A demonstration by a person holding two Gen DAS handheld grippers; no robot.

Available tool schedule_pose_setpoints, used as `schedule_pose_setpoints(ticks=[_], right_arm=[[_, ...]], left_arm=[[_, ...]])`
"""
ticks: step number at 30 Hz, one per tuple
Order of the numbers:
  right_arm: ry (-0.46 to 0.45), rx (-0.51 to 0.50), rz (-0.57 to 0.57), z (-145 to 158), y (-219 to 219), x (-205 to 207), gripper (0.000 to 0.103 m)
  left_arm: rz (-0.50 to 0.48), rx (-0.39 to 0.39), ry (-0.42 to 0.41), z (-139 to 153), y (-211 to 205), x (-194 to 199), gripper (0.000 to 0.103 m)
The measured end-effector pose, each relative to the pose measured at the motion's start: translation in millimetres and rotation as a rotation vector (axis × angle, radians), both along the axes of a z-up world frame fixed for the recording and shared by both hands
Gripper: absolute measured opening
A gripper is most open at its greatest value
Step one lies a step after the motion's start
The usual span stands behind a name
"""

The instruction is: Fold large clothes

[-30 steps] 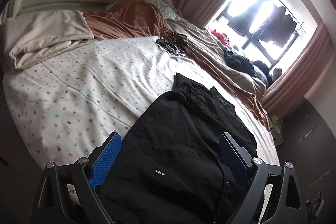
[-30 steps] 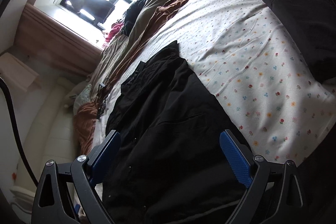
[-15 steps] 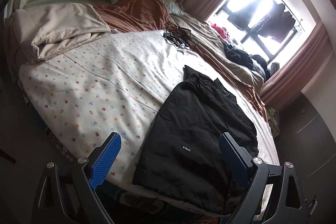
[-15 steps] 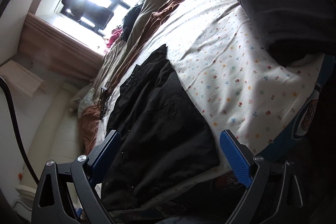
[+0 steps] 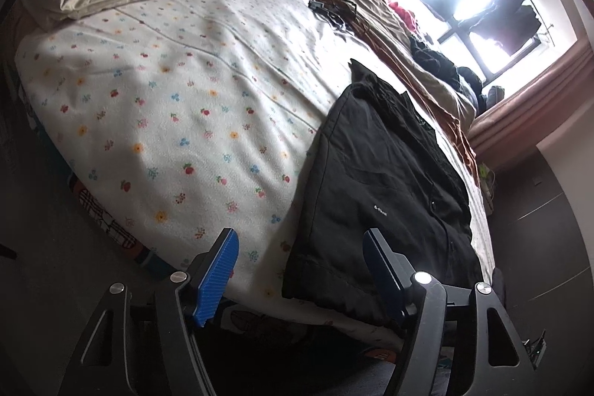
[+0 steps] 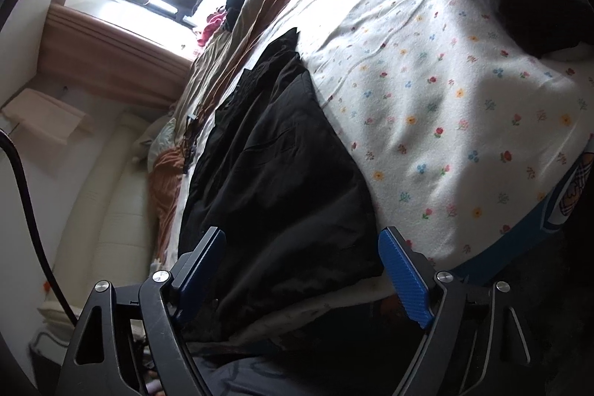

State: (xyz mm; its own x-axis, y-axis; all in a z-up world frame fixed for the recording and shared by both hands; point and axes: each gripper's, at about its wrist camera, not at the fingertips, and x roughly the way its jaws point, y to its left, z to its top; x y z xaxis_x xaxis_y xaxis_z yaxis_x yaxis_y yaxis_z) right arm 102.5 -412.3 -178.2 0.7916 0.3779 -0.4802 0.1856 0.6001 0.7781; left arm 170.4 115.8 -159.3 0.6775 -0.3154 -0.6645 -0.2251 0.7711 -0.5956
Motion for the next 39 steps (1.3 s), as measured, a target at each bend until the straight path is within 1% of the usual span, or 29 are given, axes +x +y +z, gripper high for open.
schedule_pose_setpoints(ticks=[3, 5, 8, 10, 12, 14, 16, 19, 21, 25, 27, 28, 30, 32, 34, 35, 37, 39], right_arm=[[0.022, -0.015, 0.01, -6, 7, 9, 0.083], [0.041, -0.02, -0.005, -11, 7, 11, 0.081], [0.055, -0.026, -0.027, -15, 0, 11, 0.069], [0.051, -0.013, -0.037, -16, -4, 9, 0.069], [0.096, -0.044, -0.072, -17, -8, 9, 0.069], [0.129, -0.047, -0.097, -22, -12, 8, 0.069], [0.132, -0.029, -0.07, -26, -12, 12, 0.069], [0.098, 0.016, -0.018, -30, -6, 15, 0.069], [0.089, 0.047, -0.005, -34, -5, 15, 0.07], [0.05, 0.155, -0.004, -40, -13, 11, 0.07], [-0.009, 0.219, 0.01, -40, -17, 8, 0.07], [-0.059, 0.257, 0.024, -40, -18, 7, 0.07], [-0.114, 0.288, 0.045, -36, -18, 7, 0.069], [-0.107, 0.252, 0.043, -33, -17, 10, 0.069], [-0.036, 0.187, 0.026, -38, -15, 15, 0.069], [0.003, 0.168, 0.018, -43, -13, 19, 0.069], [-0.006, 0.175, 0.018, -48, -14, 21, 0.069], [0.012, 0.16, 0.031, -44, -13, 23, 0.069]], left_arm=[[-0.012, -0.012, 0.017, -10, -1, 6, 0.07], [-0.017, -0.025, 0.034, -17, -2, 9, 0.067], [-0.028, -0.034, 0.037, -20, -3, 11, 0.065], [-0.037, -0.033, 0.032, -19, -4, 12, 0.065], [-0.048, -0.041, 0.03, -19, -4, 12, 0.065], [-0.054, -0.051, 0.027, -19, -3, 13, 0.063], [-0.062, -0.078, 0.029, -21, -4, 15, 0.059], [-0.065, -0.127, 0.026, -25, -4, 17, 0.059], [-0.066, -0.154, 0.029, -26, -3, 18, 0.059], [-0.093, -0.268, 0.044, -31, -4, 16, 0.059], [-0.098, -0.336, 0.055, -33, -4, 13, 0.059], [-0.101, -0.359, 0.054, -33, -4, 12, 0.059], [-0.108, -0.399, 0.038, -32, -3, 8, 0.059], [-0.105, -0.429, 0.01, -28, -2, 6, 0.059], [-0.1, -0.458, -0.019, -26, -1, 5, 0.059], [-0.096, -0.454, -0.024, -26, -1, 6, 0.059], [-0.089, -0.422, -0.012, -26, -4, 9, 0.059], [-0.088, -0.391, 0.007, -28, -8, 14, 0.059]])
